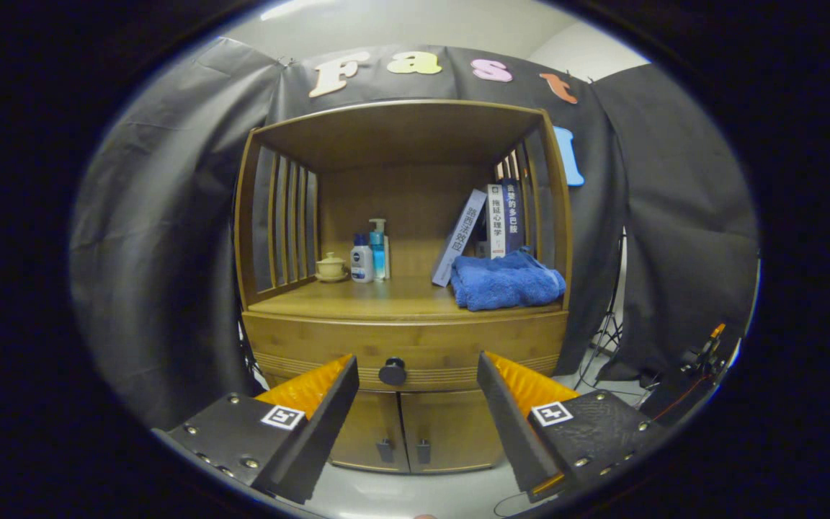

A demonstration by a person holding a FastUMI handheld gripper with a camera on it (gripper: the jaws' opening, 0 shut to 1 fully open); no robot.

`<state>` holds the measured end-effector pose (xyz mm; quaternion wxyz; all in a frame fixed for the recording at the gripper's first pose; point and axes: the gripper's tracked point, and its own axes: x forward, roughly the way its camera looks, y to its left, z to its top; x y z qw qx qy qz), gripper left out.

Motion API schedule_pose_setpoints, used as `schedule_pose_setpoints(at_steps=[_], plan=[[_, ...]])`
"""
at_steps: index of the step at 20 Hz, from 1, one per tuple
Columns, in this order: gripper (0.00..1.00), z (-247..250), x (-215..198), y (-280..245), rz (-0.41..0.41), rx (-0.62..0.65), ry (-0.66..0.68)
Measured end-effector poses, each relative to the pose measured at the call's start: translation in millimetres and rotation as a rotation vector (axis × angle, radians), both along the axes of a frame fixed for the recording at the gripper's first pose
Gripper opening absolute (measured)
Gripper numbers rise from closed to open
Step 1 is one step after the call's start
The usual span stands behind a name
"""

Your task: Pull open the drawer, take out the items inside it, and place them on the countertop above the cabinet.

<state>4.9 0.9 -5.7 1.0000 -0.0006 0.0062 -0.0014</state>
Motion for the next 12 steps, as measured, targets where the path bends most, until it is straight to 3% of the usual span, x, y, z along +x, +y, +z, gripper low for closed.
schedule_pose_setpoints(at_steps=[8, 12], plan=[[0.99, -7, 14, 10, -0.003, 0.001, 0.000], [0.99, -18, 42, 22, -0.008, 0.009, 0.010]])
